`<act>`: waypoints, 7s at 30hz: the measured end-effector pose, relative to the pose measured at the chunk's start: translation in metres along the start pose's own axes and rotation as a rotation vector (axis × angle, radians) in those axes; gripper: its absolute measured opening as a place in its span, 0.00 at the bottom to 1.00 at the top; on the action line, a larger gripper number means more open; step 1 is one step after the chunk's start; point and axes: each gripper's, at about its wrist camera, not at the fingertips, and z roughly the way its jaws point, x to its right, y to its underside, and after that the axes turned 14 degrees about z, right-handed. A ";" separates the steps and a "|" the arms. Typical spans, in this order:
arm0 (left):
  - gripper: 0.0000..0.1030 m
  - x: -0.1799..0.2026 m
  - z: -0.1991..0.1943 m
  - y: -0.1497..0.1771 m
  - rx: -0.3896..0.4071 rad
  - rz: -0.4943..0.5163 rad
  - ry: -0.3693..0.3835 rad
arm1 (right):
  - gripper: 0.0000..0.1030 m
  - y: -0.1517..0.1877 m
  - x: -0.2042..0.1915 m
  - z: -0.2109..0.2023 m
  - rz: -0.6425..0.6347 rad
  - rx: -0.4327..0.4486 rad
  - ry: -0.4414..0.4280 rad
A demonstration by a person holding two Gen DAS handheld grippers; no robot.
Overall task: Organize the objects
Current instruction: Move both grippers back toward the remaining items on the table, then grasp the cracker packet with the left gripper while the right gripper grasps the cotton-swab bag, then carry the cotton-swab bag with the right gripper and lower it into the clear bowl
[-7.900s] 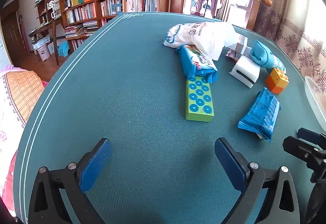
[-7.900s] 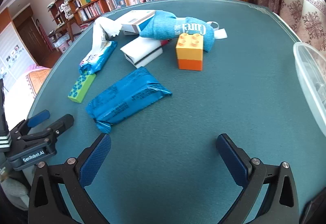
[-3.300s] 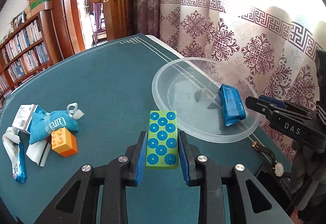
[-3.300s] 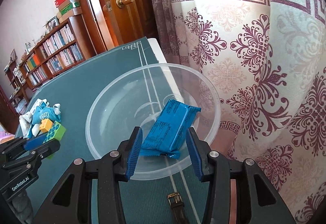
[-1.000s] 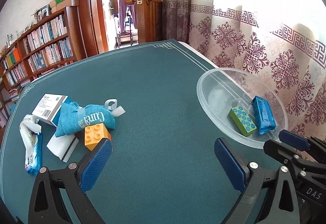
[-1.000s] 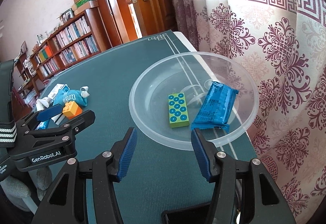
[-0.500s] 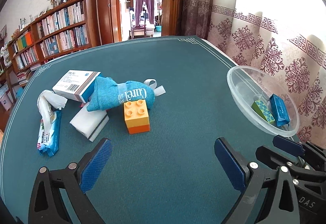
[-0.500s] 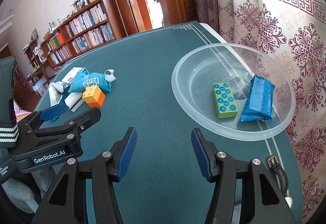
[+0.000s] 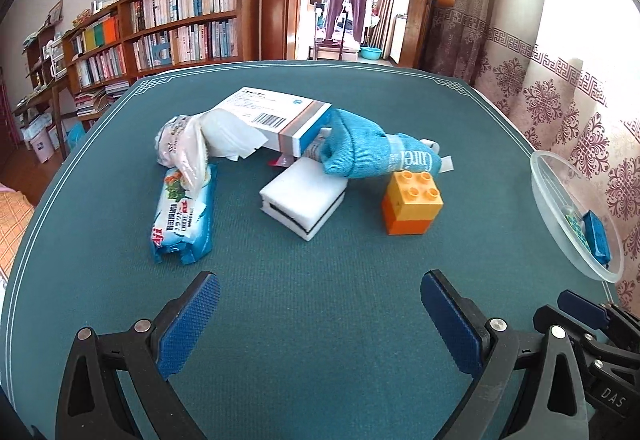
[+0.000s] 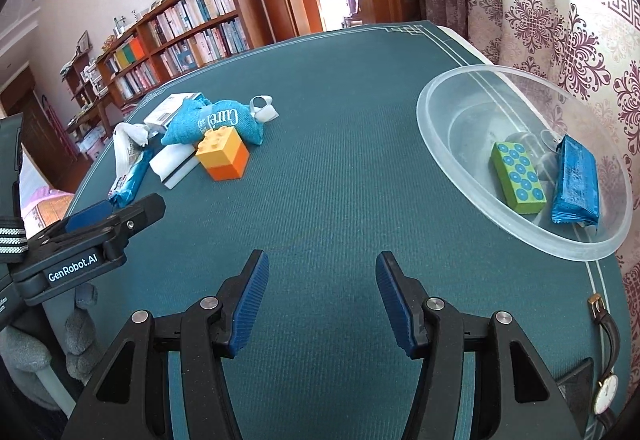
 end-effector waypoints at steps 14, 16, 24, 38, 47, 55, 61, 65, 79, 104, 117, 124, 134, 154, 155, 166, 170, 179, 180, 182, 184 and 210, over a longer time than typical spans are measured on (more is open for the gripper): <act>0.99 -0.070 0.015 0.006 -0.046 -0.100 -0.136 | 0.56 0.007 -0.020 0.010 -0.036 -0.033 -0.013; 0.99 -0.079 0.018 0.005 -0.054 -0.110 -0.148 | 0.56 0.007 -0.021 0.011 -0.040 -0.036 -0.014; 0.99 -0.095 0.035 -0.004 -0.070 -0.127 -0.171 | 0.56 0.007 -0.022 0.014 -0.044 -0.044 -0.015; 0.77 -0.098 0.053 -0.005 -0.090 -0.118 -0.145 | 0.56 0.008 -0.030 0.026 -0.054 -0.070 -0.006; 0.44 -0.096 0.046 -0.004 -0.066 -0.092 -0.140 | 0.56 0.010 -0.037 0.029 -0.071 -0.071 -0.005; 0.44 -0.106 0.033 0.014 -0.067 -0.131 -0.156 | 0.56 0.010 -0.039 0.030 -0.075 -0.073 -0.010; 0.44 -0.109 0.017 0.033 -0.067 -0.132 -0.164 | 0.56 0.010 -0.045 0.032 -0.087 -0.077 -0.018; 0.44 -0.115 0.008 0.042 -0.072 -0.146 -0.179 | 0.56 0.009 -0.054 0.032 -0.108 -0.077 -0.026; 0.44 -0.131 -0.005 0.061 -0.071 -0.163 -0.228 | 0.56 -0.016 -0.159 0.054 -0.295 -0.043 -0.186; 0.44 -0.136 -0.006 0.065 -0.067 -0.180 -0.237 | 0.56 -0.048 -0.273 0.157 -0.416 -0.137 -0.186; 0.44 -0.137 -0.006 0.066 -0.066 -0.182 -0.234 | 0.44 -0.041 -0.282 0.174 -0.448 -0.156 -0.161; 0.44 -0.138 -0.006 0.066 -0.064 -0.185 -0.230 | 0.43 -0.024 -0.272 0.147 -0.456 -0.156 -0.213; 0.44 -0.138 -0.005 0.067 -0.059 -0.193 -0.220 | 0.43 0.004 -0.239 0.088 -0.421 -0.097 -0.257; 0.43 -0.133 -0.020 0.065 0.057 -0.179 -0.101 | 0.43 0.037 -0.170 0.016 -0.306 -0.018 -0.269; 0.43 -0.132 -0.021 0.065 0.061 -0.176 -0.097 | 0.43 0.037 -0.166 0.014 -0.297 -0.017 -0.268; 0.43 -0.116 -0.021 0.061 0.042 -0.140 -0.101 | 0.43 0.031 -0.135 0.006 -0.230 -0.008 -0.254; 0.43 -0.102 -0.023 0.060 0.034 -0.106 -0.089 | 0.43 0.030 -0.125 0.002 -0.206 -0.003 -0.249; 0.43 -0.070 -0.030 0.051 0.031 -0.051 -0.047 | 0.43 0.028 -0.106 -0.011 -0.166 0.021 -0.246; 0.43 -0.066 -0.031 0.050 0.033 -0.044 -0.042 | 0.43 0.027 -0.104 -0.012 -0.164 0.025 -0.244; 0.43 -0.058 -0.033 0.047 0.037 -0.030 -0.031 | 0.43 0.027 -0.099 -0.017 -0.156 0.030 -0.237; 0.43 -0.050 -0.034 0.044 0.041 -0.016 -0.017 | 0.43 0.027 -0.092 -0.021 -0.143 0.030 -0.230; 0.43 0.044 -0.031 0.015 0.049 0.144 0.086 | 0.43 -0.029 0.035 -0.067 0.057 0.157 -0.034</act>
